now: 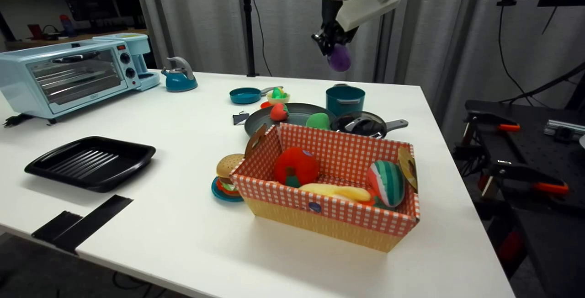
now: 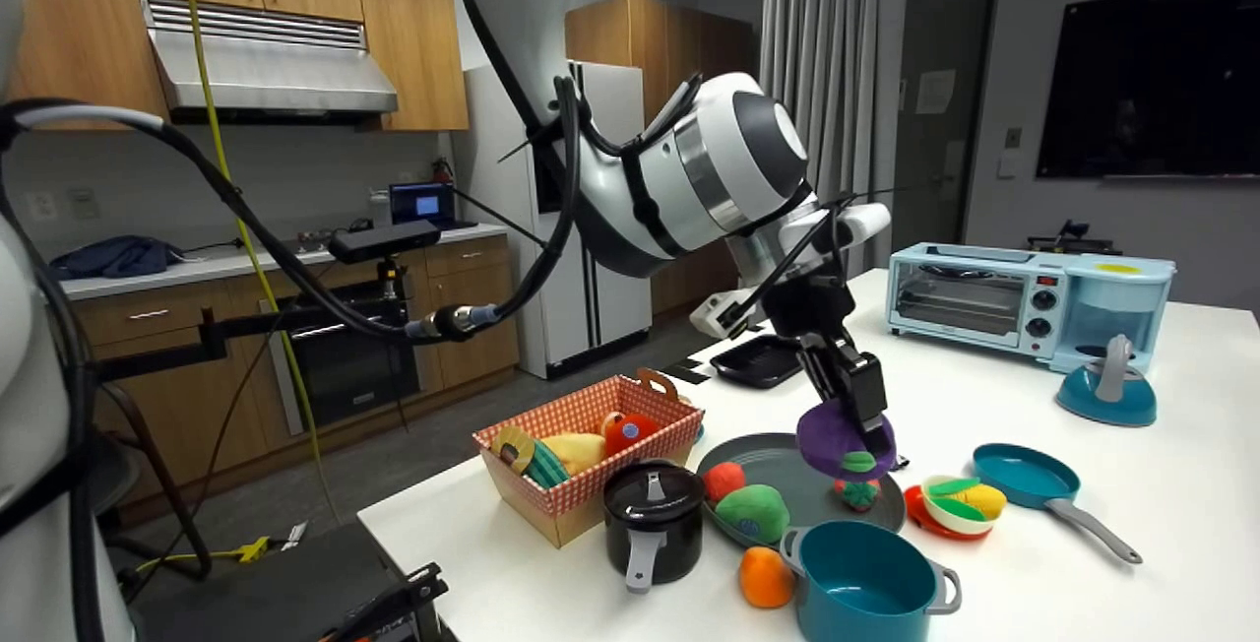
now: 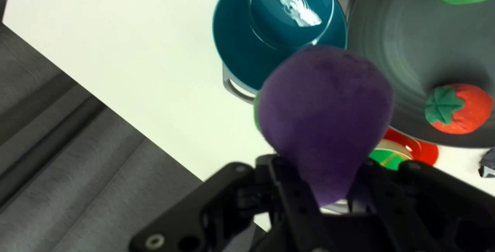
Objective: Take the apple and the pear plush toys from the plate, put them in the box, and put the purple plush toy in the blue pot
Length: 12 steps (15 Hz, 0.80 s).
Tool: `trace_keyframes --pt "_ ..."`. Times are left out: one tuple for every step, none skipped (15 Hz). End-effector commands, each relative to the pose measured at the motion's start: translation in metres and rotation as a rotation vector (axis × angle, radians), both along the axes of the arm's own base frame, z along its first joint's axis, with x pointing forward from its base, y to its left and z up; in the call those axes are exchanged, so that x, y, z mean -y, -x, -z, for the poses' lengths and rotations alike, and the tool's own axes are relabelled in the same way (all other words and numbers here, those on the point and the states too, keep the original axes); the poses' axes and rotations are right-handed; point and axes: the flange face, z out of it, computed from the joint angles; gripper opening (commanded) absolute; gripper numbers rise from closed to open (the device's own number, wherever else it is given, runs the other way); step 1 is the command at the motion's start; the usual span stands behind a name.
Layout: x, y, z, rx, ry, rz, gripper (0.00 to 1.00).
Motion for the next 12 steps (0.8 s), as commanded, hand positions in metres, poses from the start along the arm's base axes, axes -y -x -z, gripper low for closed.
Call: trace_keyframes --pt "0.01 0.026 0.004 -0.023 -0.024 0.031 0.06" --pt "0.014 0.028 0.007 -0.029 -0.033 0.038 0.06" --pt "0.018 0.028 0.011 -0.035 -0.037 0.041 0.06" --pt "0.022 0.028 0.014 -0.041 -0.042 0.043 0.06" --pt "0.025 0.028 0.018 -0.048 -0.053 0.044 0.06" --pt "0.026 0.027 0.02 -0.053 -0.056 0.041 0.06" --pt "0.027 0.025 0.024 -0.058 -0.061 0.034 0.06" --pt "0.027 0.023 0.026 -0.062 -0.065 0.028 0.06" --pt "0.027 0.022 0.029 -0.066 -0.072 0.021 0.06" --pt "0.027 0.022 0.031 -0.072 -0.082 0.014 0.47" --pt "0.027 0.021 0.034 -0.077 -0.089 0.006 0.49" --pt "0.026 0.02 0.036 -0.081 -0.095 0.0 0.55"
